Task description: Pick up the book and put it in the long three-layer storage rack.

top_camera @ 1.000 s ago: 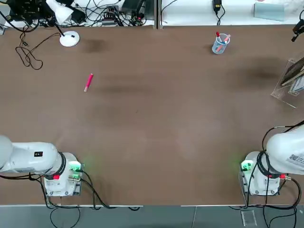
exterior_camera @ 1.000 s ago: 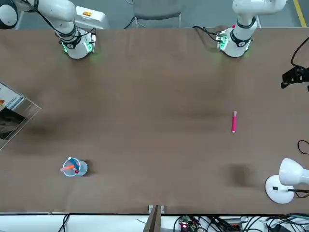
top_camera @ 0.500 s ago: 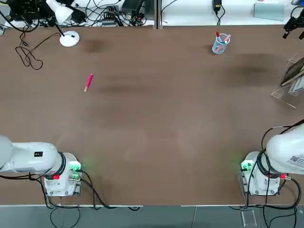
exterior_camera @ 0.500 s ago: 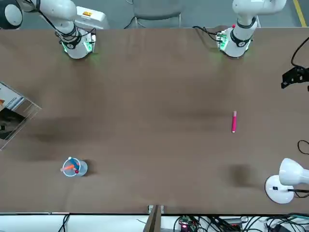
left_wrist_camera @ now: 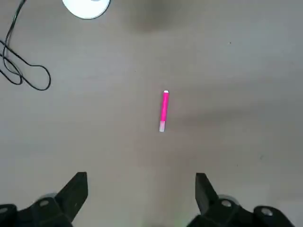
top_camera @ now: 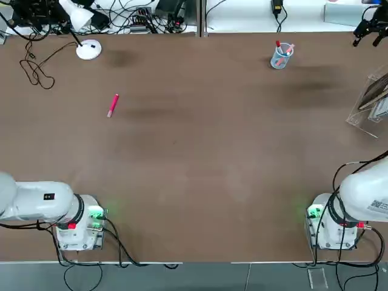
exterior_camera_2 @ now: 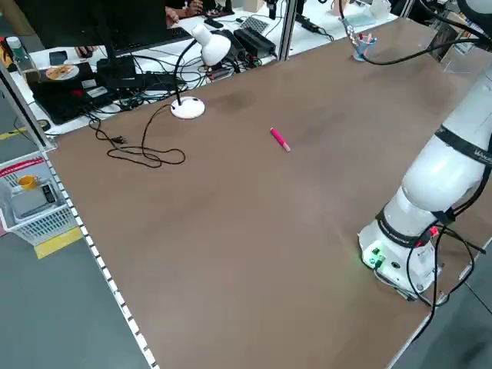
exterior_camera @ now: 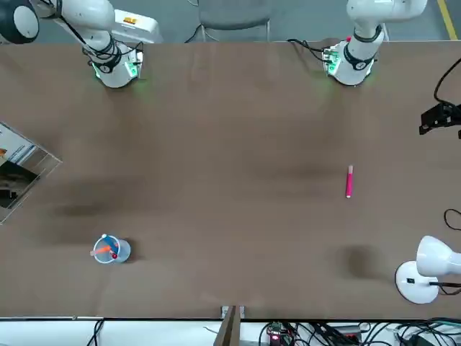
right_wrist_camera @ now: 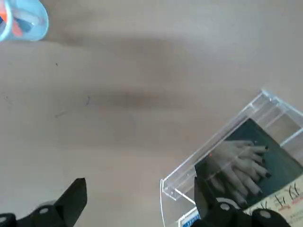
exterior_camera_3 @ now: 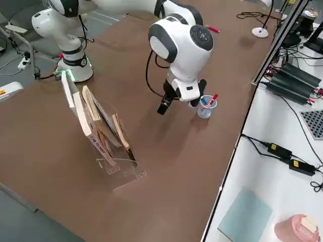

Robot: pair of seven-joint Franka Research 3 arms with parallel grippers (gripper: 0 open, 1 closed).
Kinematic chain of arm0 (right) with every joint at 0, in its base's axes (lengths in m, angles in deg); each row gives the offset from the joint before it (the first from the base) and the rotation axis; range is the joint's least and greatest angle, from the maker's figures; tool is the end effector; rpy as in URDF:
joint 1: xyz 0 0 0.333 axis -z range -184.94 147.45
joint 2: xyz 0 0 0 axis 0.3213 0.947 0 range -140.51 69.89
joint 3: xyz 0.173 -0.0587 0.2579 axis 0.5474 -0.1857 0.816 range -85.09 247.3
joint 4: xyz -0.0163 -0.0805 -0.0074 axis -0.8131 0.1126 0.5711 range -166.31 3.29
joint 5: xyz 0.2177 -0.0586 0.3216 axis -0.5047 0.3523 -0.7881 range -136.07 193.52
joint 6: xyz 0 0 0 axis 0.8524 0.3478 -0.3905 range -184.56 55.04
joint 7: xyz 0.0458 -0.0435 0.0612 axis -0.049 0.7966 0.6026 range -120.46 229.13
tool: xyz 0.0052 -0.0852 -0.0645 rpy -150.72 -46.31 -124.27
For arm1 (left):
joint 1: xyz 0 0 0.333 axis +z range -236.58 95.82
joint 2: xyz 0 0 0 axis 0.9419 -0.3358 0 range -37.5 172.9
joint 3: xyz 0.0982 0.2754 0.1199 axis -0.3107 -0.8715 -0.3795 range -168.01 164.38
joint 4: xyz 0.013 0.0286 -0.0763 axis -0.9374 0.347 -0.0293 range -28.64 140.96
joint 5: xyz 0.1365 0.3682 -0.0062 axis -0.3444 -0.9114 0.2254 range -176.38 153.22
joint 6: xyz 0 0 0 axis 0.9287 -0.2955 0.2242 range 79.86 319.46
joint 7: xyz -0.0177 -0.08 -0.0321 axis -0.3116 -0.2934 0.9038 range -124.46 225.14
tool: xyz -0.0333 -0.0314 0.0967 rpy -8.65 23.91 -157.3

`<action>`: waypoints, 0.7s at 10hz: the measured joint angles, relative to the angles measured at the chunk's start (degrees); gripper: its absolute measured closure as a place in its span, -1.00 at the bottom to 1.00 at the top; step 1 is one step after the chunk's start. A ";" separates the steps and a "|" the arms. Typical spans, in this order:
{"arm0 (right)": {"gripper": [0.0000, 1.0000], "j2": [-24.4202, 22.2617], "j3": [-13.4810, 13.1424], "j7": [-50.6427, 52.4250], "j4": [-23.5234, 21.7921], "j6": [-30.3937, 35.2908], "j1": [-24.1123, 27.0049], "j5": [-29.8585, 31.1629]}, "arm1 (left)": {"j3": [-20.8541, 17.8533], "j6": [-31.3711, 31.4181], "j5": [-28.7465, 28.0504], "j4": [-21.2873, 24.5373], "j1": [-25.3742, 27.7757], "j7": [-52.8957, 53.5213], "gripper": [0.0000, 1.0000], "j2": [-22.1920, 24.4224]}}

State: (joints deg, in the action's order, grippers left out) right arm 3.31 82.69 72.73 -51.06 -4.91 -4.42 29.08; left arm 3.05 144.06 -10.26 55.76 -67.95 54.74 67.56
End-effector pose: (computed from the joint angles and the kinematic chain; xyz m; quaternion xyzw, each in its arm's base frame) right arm 0.6934 -0.1635 0.4197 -0.9908 -0.0472 0.1201 0.0396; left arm 0.5528 -0.0260 0.6133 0.9980 -0.0596 -0.0159 0.0118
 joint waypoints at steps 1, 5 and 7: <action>-1.00 0.01 0.02 0.00 -0.02 -0.69 -0.41 -0.16 | 0.00 0.00 0.00 -0.06 0.27 0.00 -1.00 -0.02; -1.00 0.04 0.05 -2.74 -0.12 -1.92 -2.70 -2.61 | 0.00 0.00 0.00 -0.22 0.70 0.06 -1.00 -0.06; -1.00 0.04 0.04 -4.04 -0.12 -1.95 -3.30 -4.17 | 0.00 0.00 0.01 -0.23 0.70 0.06 -1.00 -0.08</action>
State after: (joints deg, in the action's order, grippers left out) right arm 3.36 82.73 68.69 -51.18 -6.86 -7.72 24.91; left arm 3.06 144.06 -10.26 55.53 -67.24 54.80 67.48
